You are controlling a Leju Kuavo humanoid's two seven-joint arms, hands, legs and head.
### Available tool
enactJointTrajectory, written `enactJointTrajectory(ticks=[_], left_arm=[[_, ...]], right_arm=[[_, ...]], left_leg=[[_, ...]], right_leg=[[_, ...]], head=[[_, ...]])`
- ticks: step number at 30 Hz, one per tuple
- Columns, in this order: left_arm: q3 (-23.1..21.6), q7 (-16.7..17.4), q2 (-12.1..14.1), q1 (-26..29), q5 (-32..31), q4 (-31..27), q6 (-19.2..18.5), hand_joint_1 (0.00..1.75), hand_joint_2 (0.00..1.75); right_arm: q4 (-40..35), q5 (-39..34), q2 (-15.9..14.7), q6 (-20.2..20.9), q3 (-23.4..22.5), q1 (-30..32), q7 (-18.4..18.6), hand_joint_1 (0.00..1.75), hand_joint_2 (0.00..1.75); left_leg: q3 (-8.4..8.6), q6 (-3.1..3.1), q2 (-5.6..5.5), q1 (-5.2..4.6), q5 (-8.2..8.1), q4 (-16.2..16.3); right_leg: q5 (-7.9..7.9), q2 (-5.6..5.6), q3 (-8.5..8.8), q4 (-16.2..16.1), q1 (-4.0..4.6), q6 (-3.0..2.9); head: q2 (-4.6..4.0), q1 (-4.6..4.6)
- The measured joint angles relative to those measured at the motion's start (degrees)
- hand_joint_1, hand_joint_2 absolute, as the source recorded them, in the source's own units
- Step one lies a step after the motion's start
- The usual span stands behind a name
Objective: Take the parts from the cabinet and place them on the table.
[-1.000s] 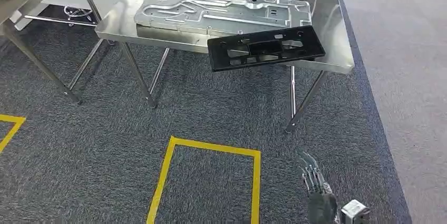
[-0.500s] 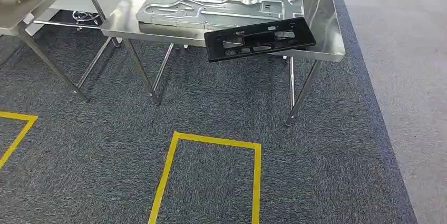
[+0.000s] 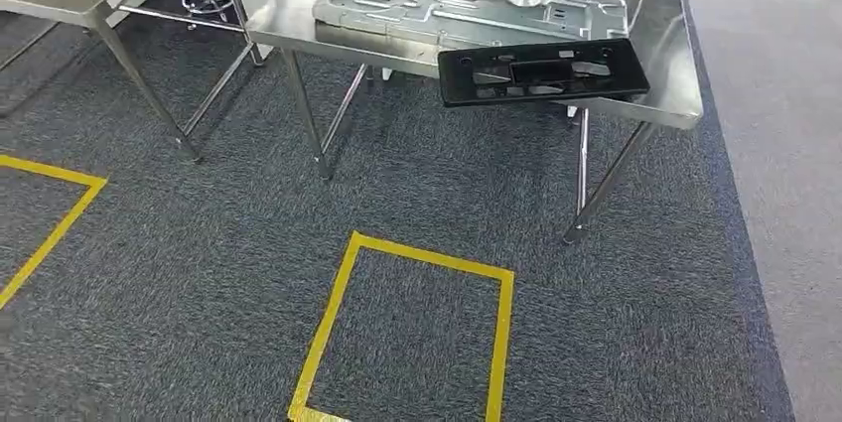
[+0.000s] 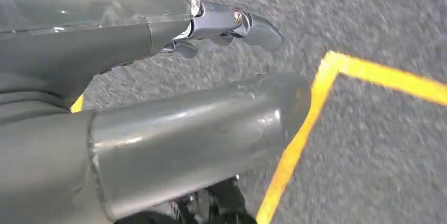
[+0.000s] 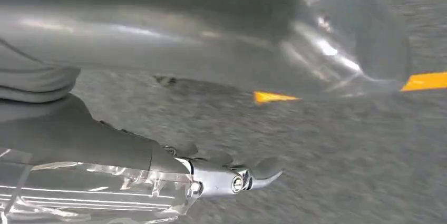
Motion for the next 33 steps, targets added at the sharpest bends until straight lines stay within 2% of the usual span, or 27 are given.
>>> enactJointTrajectory(ticks=[1,2,3,4,7,8,9,10,11,13,14,15,16,17,18,19,20,23,24,25,26,28,29,30,31,32,33], left_arm=[[0.2,0.0,0.0,0.1,0.0,0.0,0.0,0.0,0.0],[0.4,0.0,0.0,0.1,0.0,0.0,0.0,0.0,0.0],[0.4,0.0,0.0,0.0,0.0,0.0,0.0,0.0,0.0],[0.4,0.0,-0.1,-0.1,0.0,0.0,0.0,0.0,0.0],[0.5,0.0,-0.1,-0.2,0.0,0.0,0.0,0.0,0.0],[0.5,0.0,-0.1,0.0,0.0,0.0,0.0,0.0,0.0],[0.5,0.0,0.0,0.0,0.0,-0.1,0.0,0.0,0.0],[0.5,0.2,-0.1,0.1,0.0,-0.1,0.0,0.0,0.0],[0.5,0.4,-0.1,-0.1,0.0,-0.1,0.0,0.0,0.0],[0.5,0.7,-0.1,-0.3,-0.1,-0.1,0.2,0.0,0.0],[0.5,0.9,-0.1,-0.2,-0.2,-0.1,0.3,0.0,0.0],[0.5,1.0,-0.1,-0.1,-0.3,-0.1,0.4,0.0,0.0],[0.5,1.1,0.0,0.0,-0.3,-0.1,0.4,0.0,0.0],[0.5,1.2,0.0,0.0,-0.5,-0.1,0.4,0.0,0.0],[0.5,1.2,0.1,-0.1,-0.9,-0.1,0.5,0.0,0.0],[0.5,1.2,0.1,-0.3,-1.0,-0.1,0.5,0.0,0.0],[0.5,1.3,0.1,-0.5,-1.2,-0.1,0.5,0.0,0.0],[0.5,1.4,0.2,-0.1,-1.4,-0.1,0.6,0.0,0.0],[0.5,1.4,0.2,0.0,-1.4,-0.1,0.6,0.0,0.0],[0.5,1.4,0.2,-0.1,-1.5,-0.1,0.6,0.0,0.0],[0.4,1.5,0.2,-0.3,-1.7,-0.1,0.6,0.0,0.0],[0.3,1.6,0.2,-0.5,-2.1,-0.1,0.7,0.0,0.0],[0.3,1.6,0.2,-0.4,-2.1,-0.1,0.7,0.0,0.0],[0.3,1.7,0.2,-0.4,-2.1,-0.1,0.8,0.0,0.0],[0.3,1.7,0.2,-0.3,-2.1,-0.1,0.8,0.0,0.0],[0.3,1.7,0.2,-0.3,-2.1,-0.1,0.8,0.0,0.0],[0.3,1.8,0.2,-0.3,-2.2,-0.1,0.8,0.0,0.0]], right_arm=[[0.7,0.2,0.0,-0.1,-0.3,-0.1,0.0,0.0,0.0],[1.3,0.3,-0.1,-0.2,-0.5,-0.3,0.0,0.0,0.0],[1.7,0.4,-0.3,-0.2,-0.7,-0.4,0.0,0.0,0.0],[2.2,0.4,-0.5,-0.3,-0.9,-0.6,0.1,0.0,0.0],[3.3,0.4,-0.7,-0.4,-1.3,-0.7,0.1,0.0,0.0],[3.5,0.4,-0.7,-0.5,-1.3,-0.9,0.1,0.0,0.0],[3.8,0.8,-0.8,-0.8,-1.3,-1.0,0.5,0.0,0.0],[4.1,1.5,-0.7,-1.4,-1.3,-1.1,1.2,0.0,0.0],[4.5,2.2,-0.8,-2.0,-1.3,-1.1,1.8,0.0,0.0],[5.7,4.4,-0.8,-3.7,-1.4,-1.0,3.4,0.0,0.0],[6.2,5.6,-0.9,-4.5,-1.3,-1.0,4.4,0.0,0.0],[6.7,7.0,-0.9,-5.4,-1.3,-1.1,5.1,0.0,0.0],[7.0,8.2,-0.9,-6.1,-1.2,-1.2,5.9,0.0,0.0],[7.6,9.9,-0.9,-6.9,-0.9,-1.3,6.7,0.0,0.0],[8.1,10.9,-0.9,-7.4,-0.5,-1.3,7.3,0.0,0.0],[8.5,11.7,-0.9,-7.8,-0.3,-1.3,7.7,0.0,0.0],[8.9,12.5,-0.9,-8.2,0.0,-1.4,8.2,0.0,0.0],[9.9,14.9,-1.2,-9.4,1.2,-1.9,9.2,0.0,0.0],[10.1,15.5,-1.3,-9.8,1.6,-2.0,9.6,0.0,0.0],[10.5,16.1,-1.4,-10.0,1.9,-2.0,9.8,0.0,0.0],[10.8,16.4,-1.4,-10.1,2.1,-2.0,10.1,0.0,0.0],[11.4,17.0,-1.7,-10.5,2.1,-1.9,10.4,0.0,0.0],[11.6,17.2,-1.9,-10.6,2.1,-1.9,10.6,0.0,0.0],[11.8,17.3,-1.9,-10.7,2.1,-1.9,10.8,0.0,0.0],[11.9,17.4,-1.9,-10.8,2.2,-1.9,10.9,0.0,0.0],[12.0,17.5,-2.0,-10.8,2.2,-1.9,10.9,0.0,0.0],[12.1,17.7,-2.0,-10.8,2.2,-1.8,10.9,0.0,0.0]], left_leg=[[-0.09,-0.09,-0.53,0.0,0.07,0.1],[-0.11,-0.25,-1.09,0.0,0.17,0.2],[-0.15,-0.35,-1.48,0.0,0.23,0.3],[-0.36,-0.65,-1.81,-0.18,0.37,0.4],[-1.1,-1.92,-3.14,0.11,1.06,0.3],[-1.3,-2.42,-3.68,-0.05,1.38,0.1],[-1.47,-2.45,-2.62,0.03,0.87,0.7],[-2.09,-2.71,-0.92,0.0,-0.65,2.2],[-3.51,-2.86,-0.06,0.06,-3.05,5.4],[-7.07,-3.37,0.38,0.17,-7.51,14.4],[-7.86,-3.6,0.48,0.17,-8.11,16.9],[-7.33,-3.71,0.66,0.19,-7.41,16.6],[-5.71,-3.75,0.9,0.23,-5.75,14.0],[-2.99,-3.67,1.38,0.24,-3.53,9.3],[0.06,-3.52,2.52,0.24,-1.53,4.1],[1.48,-3.2,4.39,-0.02,-2.21,0.9],[1.29,-2.45,3.71,-0.32,-1.77,0.6],[0.74,-1.59,2.66,-0.53,-1.5,0.7],[0.98,-0.89,2.27,-0.17,-0.95,0.1],[0.98,-0.53,1.99,-0.09,-0.66,-0.1],[0.65,-0.13,1.68,-0.06,-0.39,0.0],[0.13,0.07,0.69,-0.15,-0.11,0.0],[-0.08,0.05,0.21,-0.17,0.0,0.1],[-0.19,-0.03,-0.36,-0.17,0.07,0.2],[-0.21,-0.06,-0.95,-0.17,0.09,0.3],[-0.17,-0.1,-1.56,-0.17,0.12,0.3],[-0.15,-0.23,-2.23,-0.17,0.17,0.4]], right_leg=[[2.31,0.1,1.76,-3.3,0.0,-0.18],[4.98,0.49,4.42,-8.2,0.0,-0.46],[7.23,1.81,7.07,-13.3,0.0,-0.84],[6.81,3.8,8.13,-15.8,0.12,-1.27],[6.92,2.91,7.96,-16.4,0.51,-1.57],[7.37,2.4,7.97,-16.9,0.38,-2.09],[7.96,1.69,8.1,-17.5,-0.17,-2.56],[8.13,1.32,7.99,-17.6,-0.12,-2.86],[8.2,0.72,7.83,-17.6,-0.04,-3.11],[8.23,-0.82,7.53,-17.5,0.16,-3.15],[8.23,-1.45,7.34,-17.3,0.22,-3.15],[8.21,-2.03,7.19,-17.1,0.22,-3.16],[8.14,-2.54,7.05,-16.8,0.21,-3.12],[8.0,-3.06,6.98,-16.5,0.2,-2.95],[7.83,-3.59,6.93,-16.1,0.19,-2.73],[7.63,-4.07,6.78,-15.9,0.41,-2.44],[7.4,-4.44,6.66,-15.5,0.7,-2.05],[7.75,-5.29,6.8,-15.7,0.59,-1.3],[7.45,-4.96,6.68,-15.5,0.45,-0.83],[6.22,-2.58,6.32,-14.4,0.2,-0.4],[3.63,-0.94,4.88,-11.1,0.13,-0.24],[-0.63,-0.13,1.03,-2.7,-0.01,-0.02],[-1.55,-0.05,-0.57,0.7,0.01,0.01],[-0.9,0.0,-0.9,1.4,0.01,-0.03],[1.09,0.06,0.11,-0.7,0.0,-0.16],[3.66,0.27,2.13,-4.6,0.0,-0.39],[6.39,1.22,4.71,-10.0,0.0,-0.75]], head=[[0.0,0.0],[0.0,0.02],[0.0,0.0],[0.0,0.0],[0.0,0.02],[0.0,0.05],[0.0,-0.09],[0.0,-0.3],[0.0,-0.68],[0.0,-0.74],[0.0,-0.76],[0.0,-0.76],[0.0,-0.79],[0.0,-0.77],[0.0,-0.79],[0.0,-0.79],[0.0,-0.7],[0.0,-0.46],[0.0,-0.55],[0.0,-0.2],[0.0,-0.04],[0.0,0.02],[0.0,0.04],[0.0,0.0],[0.0,0.04],[0.0,0.0],[0.0,0.06]])
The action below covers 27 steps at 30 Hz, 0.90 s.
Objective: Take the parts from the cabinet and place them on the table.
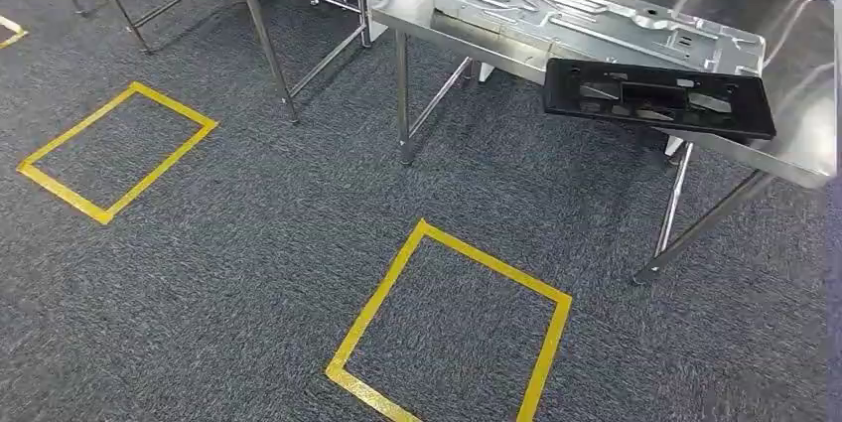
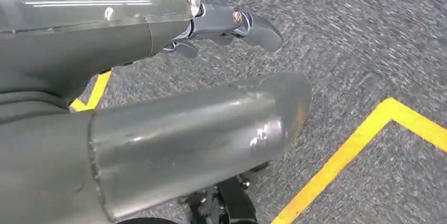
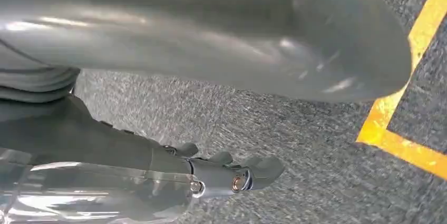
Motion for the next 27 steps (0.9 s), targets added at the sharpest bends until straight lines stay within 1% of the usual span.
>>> enactJointTrajectory(ticks=[1,2,3,4,5,6,7,8,9,10,11,12,13,14,15,16,17,18,20,21,22,23,24,25,26,27], left_arm=[[0.0,0.1,0.0,-0.1,0.0,0.0,0.0,0.0,0.0],[0.0,0.1,0.0,-0.2,-0.1,0.0,0.0,0.0,0.0],[0.0,0.1,0.0,-0.3,-0.1,0.0,0.0,0.0,0.0],[0.0,0.1,0.0,-0.2,-0.1,0.0,0.1,0.0,0.0],[0.0,0.1,0.0,-0.1,-0.2,0.0,0.1,0.0,0.0],[0.0,0.2,0.1,0.1,-0.3,0.0,0.2,0.0,0.0],[0.0,0.2,0.2,0.1,-0.3,0.0,0.2,0.0,0.0],[0.0,0.2,0.2,0.0,-0.5,0.0,0.2,0.0,0.0],[0.0,0.2,0.2,-0.2,-0.6,0.0,0.2,0.0,0.0],[-0.1,0.2,0.2,-0.3,-0.7,0.0,0.2,0.0,0.0],[-0.1,0.2,0.3,-0.3,-0.7,0.0,0.2,0.0,0.0],[-0.1,0.2,0.3,-0.2,-0.7,0.0,0.2,0.0,0.0],[-0.1,0.2,0.3,0.0,-0.7,0.0,0.2,0.0,0.0],[-0.1,0.2,0.3,0.1,-0.7,0.0,0.3,0.0,0.0],[-0.1,0.2,0.4,0.0,-0.8,0.0,0.3,0.0,0.0],[-0.1,0.2,0.5,-0.1,-0.9,0.0,0.3,0.0,0.0],[-0.2,0.2,0.5,-0.3,-1.0,0.0,0.3,0.0,0.0],[-0.3,0.2,0.5,-0.3,-1.0,0.0,0.3,0.0,0.0],[-0.3,0.2,0.5,0.0,-1.0,0.0,0.6,0.0,0.0],[-0.3,0.2,0.5,0.1,-1.0,0.0,0.7,0.0,0.0],[-0.4,0.2,0.5,0.1,-1.0,0.0,0.8,0.0,0.0],[-0.5,0.2,0.5,0.0,-1.0,0.0,0.8,0.0,0.0],[-0.6,0.2,0.5,-0.1,-1.0,0.0,0.9,0.0,0.0],[-0.7,0.2,0.5,-0.2,-1.1,0.0,1.0,0.0,0.0],[-0.9,0.2,0.5,-0.1,-1.1,0.0,1.0,0.0,0.0],[-1.0,0.2,0.5,-0.1,-1.2,0.0,1.1,0.0,0.0]], right_arm=[[0.1,0.2,-0.1,0.0,0.0,0.0,0.1,0.0,0.0],[0.3,0.4,-0.2,0.0,0.0,0.0,0.3,0.0,0.0],[0.3,0.5,-0.2,-0.1,0.0,-0.1,0.4,0.0,0.0],[0.3,0.6,-0.2,-0.1,0.0,-0.1,0.5,0.0,0.0],[0.4,0.8,-0.3,-0.1,0.0,-0.2,0.6,0.0,0.0],[0.5,1.1,-0.2,0.0,0.0,-0.3,0.6,0.0,0.0],[0.6,1.4,-0.2,0.0,0.0,-0.3,0.7,0.0,0.0],[0.6,1.4,-0.2,0.0,0.0,-0.3,0.8,0.0,0.0],[0.7,1.4,-0.2,0.0,0.0,-0.1,0.9,0.0,0.0],[0.8,1.5,-0.2,0.0,0.0,-0.1,1.0,0.0,0.0],[0.8,1.5,-0.2,0.0,0.0,0.0,1.0,0.0,0.0],[0.8,1.5,-0.2,0.1,0.0,0.0,1.0,0.0,0.0],[0.8,1.5,-0.2,0.1,0.0,-0.1,1.0,0.0,0.0],[0.9,1.5,-0.2,0.1,0.0,-0.1,1.1,0.0,0.0],[0.9,1.6,-0.2,0.2,0.0,-0.2,1.1,0.0,0.0],[1.0,1.8,-0.2,0.2,0.0,-0.2,1.1,0.0,0.0],[1.1,1.9,-0.2,0.2,0.0,-0.2,1.2,0.0,0.0],[1.1,2.1,-0.2,0.2,0.0,-0.3,1.3,0.0,0.0],[1.1,2.3,-0.2,0.2,0.0,-0.6,1.4,0.0,0.0],[1.1,2.4,-0.2,0.3,0.0,-0.7,1.6,0.0,0.0],[1.1,2.6,-0.3,0.3,0.0,-0.7,1.7,0.0,0.0],[1.2,2.7,-0.3,0.4,0.0,-0.6,1.8,0.0,0.0],[1.3,2.9,-0.3,0.4,0.0,-0.6,2.0,0.0,0.0],[1.4,3.1,-0.3,0.4,0.0,-0.5,2.3,0.0,0.0],[1.5,3.3,-0.3,0.4,0.0,-0.4,2.5,0.0,0.0],[1.6,3.4,-0.3,0.4,0.0,-0.4,2.7,0.0,0.0]], left_leg=[[-0.1,-0.15,-0.47,0.07,0.09,0.0],[-0.4,-0.6,-0.97,-0.36,0.13,0.3],[-0.73,-1.06,-1.52,-0.11,0.42,0.2],[-0.85,-1.46,-2.13,0.1,0.59,0.0],[-0.85,-1.9,-2.62,0.23,0.87,-0.2],[-1.15,-2.4,-2.99,-0.11,0.98,-0.2],[-1.37,-2.38,-0.8,0.03,0.17,0.7],[-2.51,-2.66,1.46,0.0,-1.95,3.1],[-4.35,-2.99,2.37,0.16,-4.6,7.3],[-6.23,-3.3,2.64,0.31,-6.91,11.8],[-7.78,-3.58,2.79,0.37,-8.44,15.7],[-8.18,-3.78,2.94,0.43,-8.47,17.1],[-7.3,-3.9,3.12,0.51,-7.31,15.8],[-4.9,-3.9,3.34,0.61,-5.06,11.7],[-1.79,-3.82,4.08,0.63,-2.72,6.3],[0.94,-3.63,5.99,0.6,-1.26,1.6],[1.4,-3.11,6.91,0.09,-1.99,0.4],[1.17,-2.54,6.05,0.11,-1.57,0.1],[0.87,-2.13,5.33,-0.15,-1.57,0.2],[0.83,-1.61,4.91,0.03,-1.25,-0.2],[1.33,-1.1,4.56,0.44,-0.7,-0.8],[1.16,-0.73,4.14,0.46,-0.47,-0.9],[0.89,-0.46,3.83,0.46,-0.27,-0.9],[0.69,-0.35,3.37,0.4,-0.2,-0.9],[0.51,-0.29,2.76,0.34,-0.12,-0.9],[0.43,-0.33,2.18,0.33,-0.09,-0.8]], right_leg=[[1.43,2.25,1.9,-4.2,0.02,-0.45],[0.81,3.64,2.39,-5.8,-0.01,-0.77],[0.84,3.0,2.3,-5.8,0.12,-0.78],[0.85,2.68,2.24,-5.8,0.29,-0.95],[1.02,2.22,2.31,-5.9,0.43,-1.26],[1.5,1.57,2.49,-6.7,-0.15,-1.81],[1.84,0.72,2.66,-7.1,-0.22,-2.07],[1.91,0.19,2.6,-7.2,-0.16,-2.63],[1.9,-0.67,2.47,-7.2,0.01,-2.73],[1.86,-1.52,2.39,-7.1,0.14,-2.77],[1.85,-2.3,2.26,-7.0,0.21,-2.78],[1.83,-2.94,2.15,-6.9,0.22,-2.77],[1.77,-3.51,2.07,-6.8,0.22,-2.7],[1.63,-4.12,2.02,-6.5,0.21,-2.57],[1.44,-4.7,2.07,-6.3,0.19,-2.32],[1.23,-5.18,2.14,-6.0,0.25,-2.09],[0.94,-5.67,2.06,-5.7,0.7,-1.65],[0.87,-6.02,2.22,-5.6,0.66,-1.42],[1.11,-6.59,2.43,-5.9,0.58,-0.9],[1.11,-7.0,2.53,-6.0,0.62,-0.54],[0.36,-5.38,2.45,-5.4,0.17,-0.04],[-1.42,-3.19,1.57,-3.5,0.17,0.12],[-3.86,-1.97,-0.12,0.1,0.08,0.24],[-6.15,-1.42,-2.22,4.7,0.0,0.35],[-7.88,-1.22,-4.5,9.4,0.01,0.44],[-8.02,-1.15,-5.69,11.8,0.0,0.48]], head=[[0.0,0.0],[0.0,-0.08],[0.0,-0.09],[0.0,-0.04],[0.0,-0.06],[0.0,-0.11],[0.0,-0.11],[0.0,-0.74],[0.0,-0.87],[0.0,-0.85],[0.0,-0.87],[0.0,-0.85],[0.0,-0.89],[0.0,-0.87],[-0.02,-0.9],[0.0,-0.89],[0.0,-0.87],[0.0,-0.57],[0.0,-0.59],[0.0,-0.61],[0.0,-0.57],[0.0,-0.37],[0.0,-0.17],[0.0,-0.2],[0.0,-0.17],[0.0,-0.19]])
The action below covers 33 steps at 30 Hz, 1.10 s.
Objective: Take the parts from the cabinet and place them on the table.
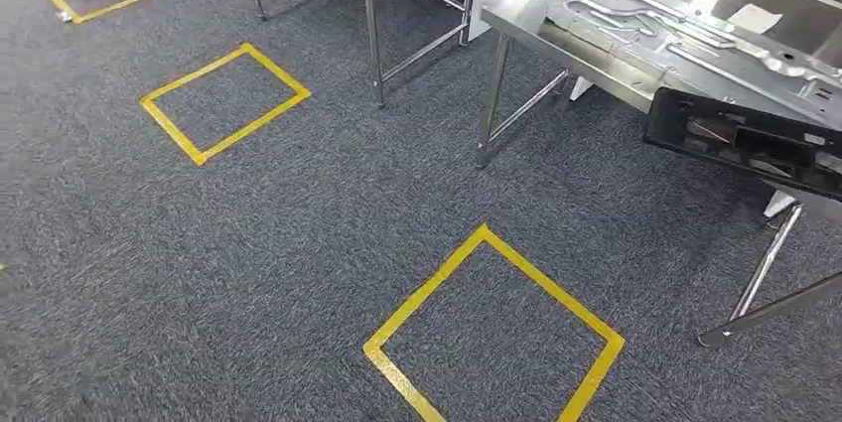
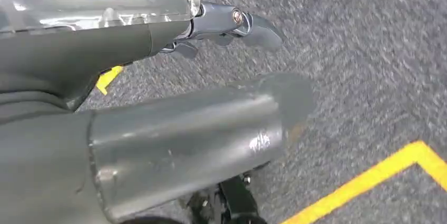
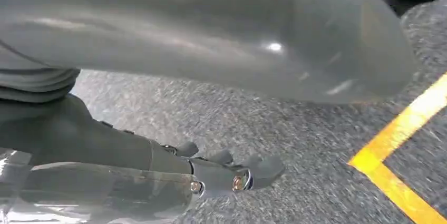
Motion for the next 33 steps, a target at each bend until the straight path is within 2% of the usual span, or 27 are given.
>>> enactJointTrajectory(ticks=[1,2,3,4,5,7,9,10,11,13,14,15,16,17,18,19,20,21,24,25,26,27,29,30,31,32,33], left_arm=[[-0.1,0.0,0.0,0.1,0.0,0.0,0.0,0.0,0.0],[-0.1,0.0,0.0,0.1,0.0,0.0,0.0,0.0,0.0],[-0.2,0.0,0.0,0.1,0.0,0.0,0.0,0.0,0.0],[-0.2,0.0,0.0,0.0,0.0,0.0,0.0,0.0,0.0],[-0.3,0.0,-0.1,0.0,0.0,0.0,0.0,0.0,0.0],[-0.4,0.0,0.0,-0.1,0.0,0.0,0.1,0.0,0.0],[-0.4,0.1,0.0,0.2,-0.1,0.0,0.1,0.0,0.0],[-0.4,0.1,0.0,0.2,-0.1,0.0,0.2,0.0,0.0],[-0.4,0.1,0.0,0.2,-0.3,0.0,0.2,0.0,0.0],[-0.4,0.2,0.0,-0.2,-0.5,0.0,0.2,0.0,0.0],[-0.4,0.2,0.0,-0.2,-0.5,0.0,0.2,0.0,0.0],[-0.4,0.1,0.0,-0.2,-0.6,0.0,0.2,0.0,0.0],[-0.4,0.2,0.0,0.0,-0.7,0.0,0.4,0.0,0.0],[-0.4,0.2,0.0,0.1,-0.7,0.0,0.6,0.0,0.0],[-0.4,0.2,0.0,0.1,-0.7,0.0,0.7,0.0,0.0],[-0.4,0.2,0.0,0.0,-0.7,0.0,0.8,0.0,0.0],[-0.4,0.2,0.1,-0.1,-0.7,0.0,0.9,0.0,0.0],[-0.4,0.2,0.1,-0.4,-0.7,0.0,0.9,0.0,0.0],[-0.4,0.2,0.2,0.1,-0.7,0.0,0.9,0.0,0.0],[-0.4,0.2,0.2,0.2,-0.7,0.0,0.9,0.0,0.0],[-0.4,0.2,0.2,0.1,-0.7,0.0,0.9,0.0,0.0],[-0.5,0.1,0.2,0.0,-0.7,0.0,1.0,0.0,0.0],[-0.5,0.1,0.2,-0.1,-0.7,0.0,1.1,0.0,0.0],[-0.5,0.1,0.2,-0.1,-0.7,0.0,1.1,0.0,0.0],[-0.5,0.1,0.2,-0.1,-0.7,0.0,1.2,0.0,0.0],[-0.5,0.1,0.2,-0.1,-0.7,0.0,1.4,0.0,0.0],[-0.5,0.1,0.2,0.0,-0.7,0.0,1.4,0.0,0.0]], right_arm=[[0.0,0.0,0.0,0.0,0.0,0.0,0.2,0.0,0.0],[0.0,0.0,0.0,0.0,0.0,0.0,0.3,0.0,0.0],[0.0,0.1,0.0,0.0,0.0,0.0,0.3,0.0,0.0],[0.0,0.1,0.0,0.0,0.0,0.0,0.3,0.0,0.0],[0.0,0.1,0.0,0.0,0.0,0.1,0.3,0.0,0.0],[0.1,0.1,0.0,0.0,0.0,0.0,0.4,0.0,0.0],[0.1,0.2,0.0,0.0,0.0,-0.2,0.7,0.0,0.0],[0.1,0.3,0.0,0.0,0.0,-0.2,0.8,0.0,0.0],[0.2,0.4,0.0,0.0,0.0,-0.2,0.8,0.0,0.0],[0.2,0.5,0.0,0.0,-0.1,-0.1,0.9,0.0,0.0],[0.3,0.5,0.0,0.0,-0.1,0.0,0.9,0.0,0.0],[0.3,0.6,0.0,0.0,-0.2,-0.1,0.9,0.0,0.0],[0.4,0.8,0.0,0.0,-0.2,-0.1,0.9,0.0,0.0],[0.4,0.9,0.0,0.0,-0.2,-0.2,1.0,0.0,0.0],[0.5,1.0,0.0,0.1,-0.2,-0.3,1.0,0.0,0.0],[0.5,1.1,0.1,0.1,-0.2,-0.3,1.2,0.0,0.0],[0.5,1.1,0.1,0.2,-0.2,-0.3,1.2,0.0,0.0],[0.6,1.1,0.2,0.2,-0.2,-0.3,1.4,0.0,0.0],[0.6,1.1,0.2,0.3,-0.2,-0.7,1.4,0.0,0.0],[0.6,1.1,0.2,0.4,-0.2,-0.9,1.4,0.0,0.0],[0.6,1.2,0.2,0.4,-0.2,-0.8,1.3,0.0,0.0],[0.6,1.3,0.2,0.4,-0.2,-0.7,1.3,0.0,0.0],[0.8,1.7,0.2,0.5,-0.2,-0.6,1.2,0.0,0.0],[0.9,1.8,0.2,0.5,-0.2,-0.6,1.1,0.0,0.0],[0.9,2.0,0.2,0.5,-0.2,-0.6,1.1,0.0,0.0],[0.9,2.0,0.2,0.5,-0.2,-0.6,0.9,0.0,0.0],[0.9,2.1,0.2,0.5,-0.2,-0.6,0.9,0.0,0.0]], left_leg=[[0.06,-0.06,-0.59,0.0,0.04,0.0],[0.1,-0.09,-1.27,0.0,0.04,0.1],[0.17,-0.19,-1.94,0.0,0.04,0.2],[0.18,-0.36,-2.57,0.0,0.02,0.3],[-0.04,-0.63,-3.08,-0.07,0.02,0.5],[-0.71,-1.62,-4.23,-0.06,0.25,0.7],[-0.98,-2.47,-5.38,0.16,0.71,0.2],[-1.02,-2.71,-5.15,0.06,0.42,0.5],[-1.71,-2.72,-2.36,-0.17,-0.87,2.2],[-5.63,-2.97,0.15,-0.07,-5.7,10.5],[-7.6,-3.11,0.51,-0.05,-7.6,15.0],[-8.84,-3.23,0.7,-0.04,-8.41,18.1],[-8.66,-3.23,0.85,-0.03,-7.84,18.2],[-7.15,-3.21,1.01,-0.02,-6.16,15.7],[-4.5,-3.12,1.32,-0.02,-3.81,10.9],[-1.37,-2.97,2.25,-0.04,-1.57,5.4],[0.92,-2.69,4.5,-0.18,-0.92,1.3],[1.04,-2.29,4.49,-0.73,-1.2,0.3],[0.41,-1.54,3.03,-0.82,-0.95,0.5],[0.83,-0.87,2.59,-0.53,-0.46,-0.2],[0.85,-0.5,2.28,-0.4,-0.2,-0.4],[0.67,-0.19,1.92,-0.32,-0.01,-0.3],[0.33,0.14,1.0,-0.43,0.2,-0.3],[0.23,0.18,0.44,-0.49,0.23,-0.3],[0.24,0.15,-0.23,-0.54,0.25,-0.3],[0.3,0.14,-0.81,-0.59,0.26,-0.3],[0.41,0.13,-1.52,-0.65,0.26,-0.2]], right_leg=[[1.47,0.02,0.28,-0.8,-0.02,-0.03],[3.81,0.09,1.61,-3.8,-0.05,-0.14],[6.61,0.45,3.77,-8.5,-0.1,-0.33],[9.27,1.94,6.15,-13.8,-0.18,-0.61],[9.29,4.77,7.28,-16.6,-0.18,-1.0],[9.22,4.21,7.23,-17.3,-0.01,-1.09],[9.47,3.24,7.29,-17.5,0.16,-1.76],[9.96,2.46,7.51,-18.3,-0.58,-2.41],[10.05,1.74,7.65,-18.6,-0.41,-2.77],[10.04,0.17,7.53,-18.5,-0.1,-3.15],[10.0,-0.59,7.4,-18.5,0.03,-3.19],[9.99,-1.36,7.3,-18.4,0.11,-3.22],[9.96,-1.97,7.3,-18.3,0.13,-3.21],[9.9,-2.59,7.3,-18.2,0.13,-3.18],[9.81,-3.16,7.39,-18.2,0.13,-3.03],[9.71,-3.77,7.55,-18.1,0.13,-2.88],[9.55,-4.21,7.65,-18.0,0.29,-2.62],[9.28,-4.69,7.53,-17.6,0.68,-2.15],[9.48,-5.92,7.8,-17.8,0.62,-1.38],[9.18,-5.95,7.77,-17.7,0.56,-0.97],[8.07,-3.44,7.48,-16.6,0.23,-0.58],[5.9,-1.53,6.18,-13.7,0.21,-0.48],[1.39,-0.17,1.89,-4.6,0.05,-0.26],[0.45,-0.04,0.11,-1.1,0.05,-0.22],[1.04,0.01,-0.6,0.0,0.05,-0.31],[2.82,0.05,0.03,-1.7,0.06,-0.46],[5.61,0.31,1.88,-5.7,0.1,-0.78]], head=[[0.0,0.0],[0.0,0.02],[0.0,0.02],[0.0,0.04],[-0.02,0.02],[0.0,-0.04],[0.0,0.0],[0.0,-0.02],[0.0,-0.24],[0.0,-0.81],[0.0,-0.77],[0.0,-0.79],[0.0,-0.79],[0.0,-0.79],[0.0,-0.81],[0.0,-0.81],[0.0,-0.83],[0.0,-0.9],[0.0,-0.53],[0.0,-0.61],[-0.02,-0.31],[0.0,-0.09],[0.0,-0.04],[0.0,0.02],[0.0,-0.05],[0.0,0.04],[0.0,0.02]])
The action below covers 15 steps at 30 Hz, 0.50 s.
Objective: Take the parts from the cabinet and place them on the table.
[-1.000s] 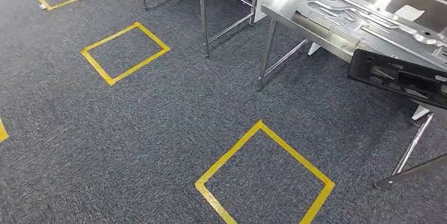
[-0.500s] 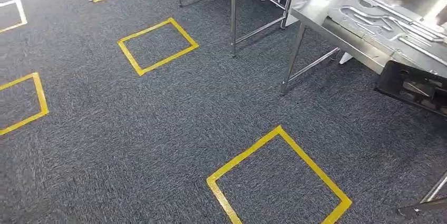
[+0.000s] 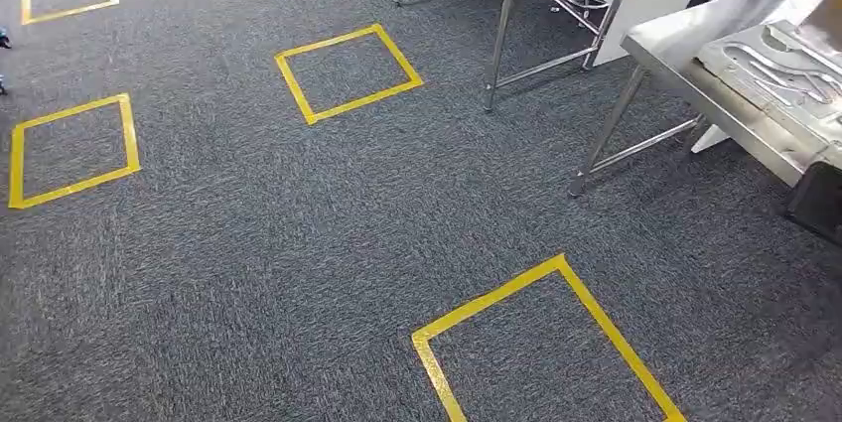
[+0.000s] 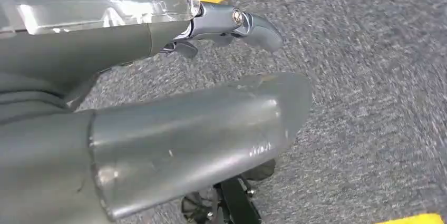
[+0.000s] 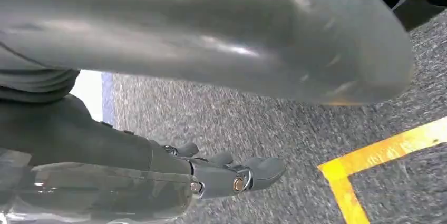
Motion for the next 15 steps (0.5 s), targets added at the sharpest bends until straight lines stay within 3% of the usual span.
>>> enactJointTrajectory(ticks=[1,2,3,5,7,8,9,10,12,13,14,15], left_arm=[[0.0,0.0,0.0,0.0,0.0,0.0,0.0,0.0,0.0],[0.0,0.0,-0.2,-0.1,0.0,0.0,0.0,0.0,0.0],[0.0,0.0,-0.5,-0.3,0.0,0.1,0.0,0.0,0.0],[0.0,-0.1,-0.5,-0.3,0.0,0.1,0.0,0.0,0.0],[0.0,-0.1,-0.5,-0.1,0.0,0.1,0.0,0.0,0.0],[0.0,-0.1,-0.4,-0.1,0.0,0.1,0.0,0.0,0.0],[0.0,-0.1,-0.5,-0.1,0.0,0.2,0.0,0.0,0.0],[0.0,-0.1,-0.5,-0.3,0.0,0.2,0.0,0.0,0.0],[0.0,-0.1,-0.4,-0.4,0.0,0.2,0.0,0.0,0.0],[0.0,-0.1,-0.4,-0.3,0.0,0.2,0.0,0.0,0.0],[0.0,-0.1,-0.3,-0.2,0.0,0.2,0.0,0.0,0.0],[0.0,-0.1,-0.3,-0.1,0.0,0.2,0.0,0.0,0.0]], right_arm=[[0.0,0.0,0.0,0.0,0.0,0.0,0.0,0.0,0.0],[0.0,0.0,0.0,0.0,0.0,0.1,0.0,0.0,0.0],[0.0,0.0,-0.2,0.0,-0.1,0.0,0.0,0.0,0.0],[0.0,0.2,-0.1,0.0,-0.1,-0.1,-0.1,0.0,0.0],[0.0,0.4,-0.1,0.0,-0.1,-0.3,-0.1,0.0,0.0],[0.1,0.6,0.0,0.0,-0.1,-0.3,-0.1,0.0,0.0],[0.1,0.7,0.0,0.0,-0.1,-0.2,-0.1,0.0,0.0],[0.1,0.9,0.0,0.0,-0.3,-0.1,-0.1,0.0,0.0],[0.1,1.0,0.0,-0.1,-0.6,-0.1,-0.1,0.0,0.0],[0.1,1.0,0.0,-0.1,-0.6,-0.1,-0.1,0.0,0.0],[0.1,1.1,0.0,-0.1,-0.7,-0.2,-0.1,0.0,0.0],[0.1,1.1,0.0,-0.1,-0.9,-0.2,-0.1,0.0,0.0]], left_leg=[[0.11,-0.04,-0.68,-0.07,0.02,0.1],[0.07,-0.07,-1.17,0.05,0.03,0.1],[-0.18,-0.47,-1.58,-0.18,0.04,0.3],[-0.78,-1.4,-2.78,0.54,0.39,0.2],[-0.98,-2.27,-4.0,0.56,0.78,-0.3],[-1.0,-2.14,-1.74,0.54,0.21,0.7],[-2.04,-2.42,0.68,0.4,-1.49,2.8],[-4.16,-2.79,1.67,0.59,-4.17,7.1],[-8.12,-3.51,2.06,0.98,-7.82,15.4],[-8.87,-3.8,2.18,1.19,-7.98,17.2],[-8.19,-4.14,2.42,1.48,-6.77,16.2],[-6.19,-4.43,2.7,1.76,-4.62,12.6]], right_leg=[[2.92,0.75,2.45,-5.3,0.11,-0.47],[5.0,2.71,4.59,-10.0,0.3,-1.07],[4.33,5.12,5.16,-11.7,0.29,-1.67],[4.54,3.96,5.11,-12.1,0.73,-1.65],[5.09,2.72,5.62,-13.2,0.69,-2.23],[5.62,1.75,6.19,-14.2,0.16,-2.36],[5.71,1.34,6.49,-14.6,0.21,-2.65],[5.69,0.36,6.45,-14.6,0.3,-2.85],[5.53,-1.2,6.24,-14.4,0.34,-2.82],[5.45,-1.81,6.09,-14.2,0.3,-2.71],[5.31,-2.4,6.06,-14.0,0.21,-2.52],[5.11,-3.01,6.09,-13.8,0.07,-2.23]], head=[[0.0,0.04],[0.0,0.04],[0.0,-0.15],[0.0,-0.04],[0.0,-0.04],[0.0,0.02],[0.0,-0.26],[0.0,-0.39],[0.0,-0.39],[0.0,-0.39],[0.0,-0.44],[0.0,-0.39]])
